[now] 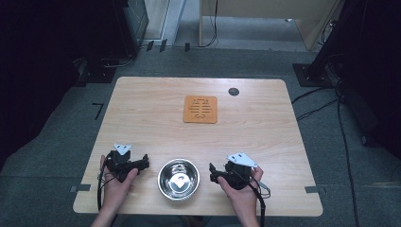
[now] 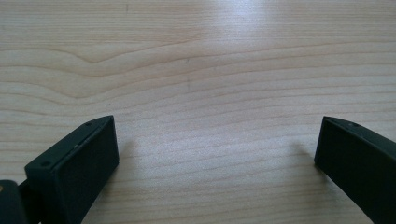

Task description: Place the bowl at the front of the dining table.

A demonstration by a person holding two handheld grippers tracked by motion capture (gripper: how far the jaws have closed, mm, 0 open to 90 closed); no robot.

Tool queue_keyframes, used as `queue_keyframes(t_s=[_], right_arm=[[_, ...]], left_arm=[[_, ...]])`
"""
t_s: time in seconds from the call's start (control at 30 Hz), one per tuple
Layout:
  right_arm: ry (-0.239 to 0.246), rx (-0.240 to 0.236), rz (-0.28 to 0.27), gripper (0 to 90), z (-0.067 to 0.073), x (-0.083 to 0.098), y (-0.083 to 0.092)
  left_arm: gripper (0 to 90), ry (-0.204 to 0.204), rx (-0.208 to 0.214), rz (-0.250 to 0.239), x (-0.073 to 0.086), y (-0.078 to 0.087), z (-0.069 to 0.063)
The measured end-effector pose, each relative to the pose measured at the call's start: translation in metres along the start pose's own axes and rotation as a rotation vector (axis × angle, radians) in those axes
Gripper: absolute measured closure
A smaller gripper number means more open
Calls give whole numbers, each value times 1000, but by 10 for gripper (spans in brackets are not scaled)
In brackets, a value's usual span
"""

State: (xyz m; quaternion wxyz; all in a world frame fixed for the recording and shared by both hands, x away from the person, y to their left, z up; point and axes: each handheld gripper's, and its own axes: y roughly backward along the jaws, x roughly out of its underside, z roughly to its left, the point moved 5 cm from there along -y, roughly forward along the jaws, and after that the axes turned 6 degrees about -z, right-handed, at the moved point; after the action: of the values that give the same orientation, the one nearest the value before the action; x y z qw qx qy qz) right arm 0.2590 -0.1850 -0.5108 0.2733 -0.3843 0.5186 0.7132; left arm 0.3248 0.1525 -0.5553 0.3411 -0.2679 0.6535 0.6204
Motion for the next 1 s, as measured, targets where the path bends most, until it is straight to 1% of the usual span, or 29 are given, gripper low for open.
queue_keyframes(t_s=[0.17,0.43,0.63,0.67,0.73,0.83,1.0], right_arm=[[4,-9,7,96,5,2,-3],[8,-36,18,96,18,5,-8],[13,-47,28,96,24,8,-12],[13,-54,28,96,28,9,-13],[16,-56,29,96,30,9,-13],[14,-71,34,96,37,11,-15],[13,-78,42,96,41,12,-17]], left_arm=[[0,1,1,-2,0,0,0],[0,1,1,-2,0,0,0],[0,0,1,-1,0,0,0],[0,1,1,-2,0,0,0],[0,1,1,-1,0,0,0],[0,0,1,-1,0,0,0],[0,1,1,-2,0,0,0]])
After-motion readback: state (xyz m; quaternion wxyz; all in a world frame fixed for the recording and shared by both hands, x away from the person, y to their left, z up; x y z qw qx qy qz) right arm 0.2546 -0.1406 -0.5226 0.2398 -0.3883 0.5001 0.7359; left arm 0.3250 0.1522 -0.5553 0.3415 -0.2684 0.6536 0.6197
